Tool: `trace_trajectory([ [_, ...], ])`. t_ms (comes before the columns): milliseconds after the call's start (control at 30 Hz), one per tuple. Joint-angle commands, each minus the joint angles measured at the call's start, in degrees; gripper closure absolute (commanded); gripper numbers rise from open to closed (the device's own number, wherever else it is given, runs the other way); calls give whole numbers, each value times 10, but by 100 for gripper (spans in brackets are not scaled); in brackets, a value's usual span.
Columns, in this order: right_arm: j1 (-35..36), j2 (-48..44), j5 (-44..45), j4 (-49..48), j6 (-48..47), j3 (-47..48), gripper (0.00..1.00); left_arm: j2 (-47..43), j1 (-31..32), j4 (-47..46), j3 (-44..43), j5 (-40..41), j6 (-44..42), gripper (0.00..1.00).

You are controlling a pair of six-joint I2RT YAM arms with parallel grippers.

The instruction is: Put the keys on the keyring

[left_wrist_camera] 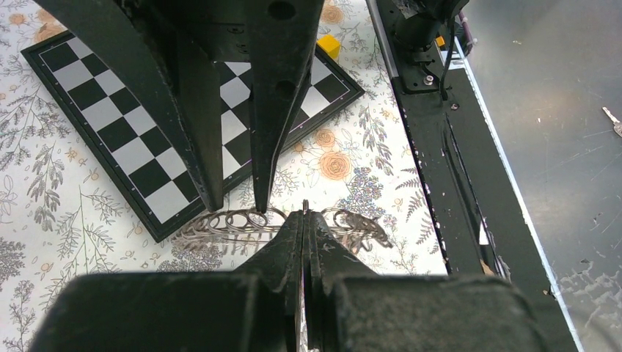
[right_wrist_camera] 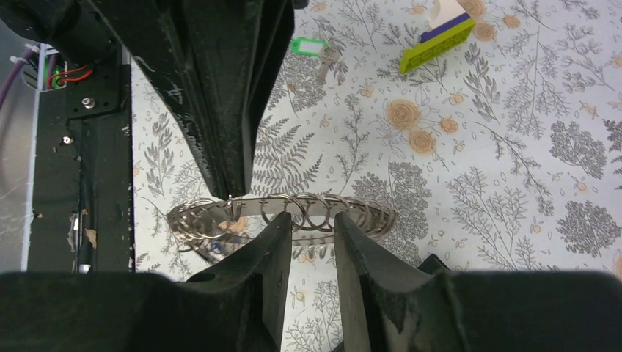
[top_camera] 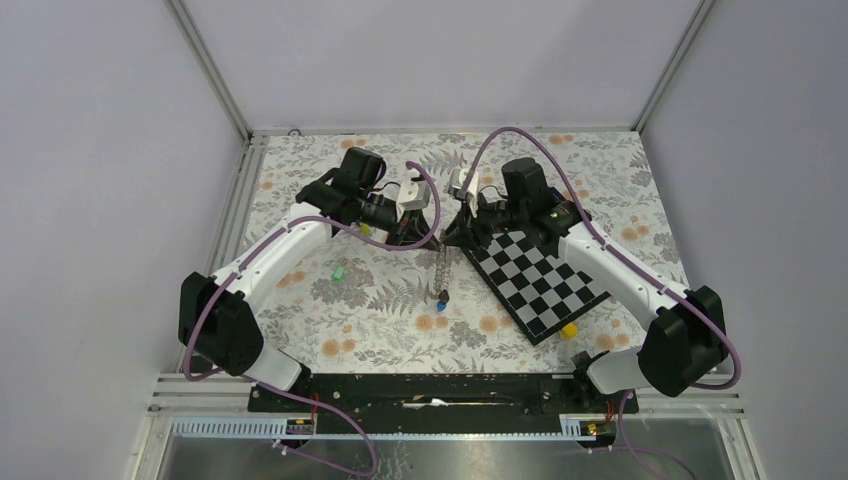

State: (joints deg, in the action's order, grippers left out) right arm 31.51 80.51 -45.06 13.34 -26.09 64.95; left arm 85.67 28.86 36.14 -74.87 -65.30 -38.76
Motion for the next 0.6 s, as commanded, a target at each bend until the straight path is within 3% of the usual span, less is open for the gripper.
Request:
trace_trajectory([
  [0, 3, -12, 26, -9, -10, 2, 65, -25, 3, -20, -4, -22, -18, 100],
  [300, -11, -49, 34, 33, -47, 7, 64, -22, 3, -20, -15, -13, -16, 100],
  [567, -12, -65, -63, 91, -64, 18, 60, -9, 3, -19, -31, -10, -1, 100],
])
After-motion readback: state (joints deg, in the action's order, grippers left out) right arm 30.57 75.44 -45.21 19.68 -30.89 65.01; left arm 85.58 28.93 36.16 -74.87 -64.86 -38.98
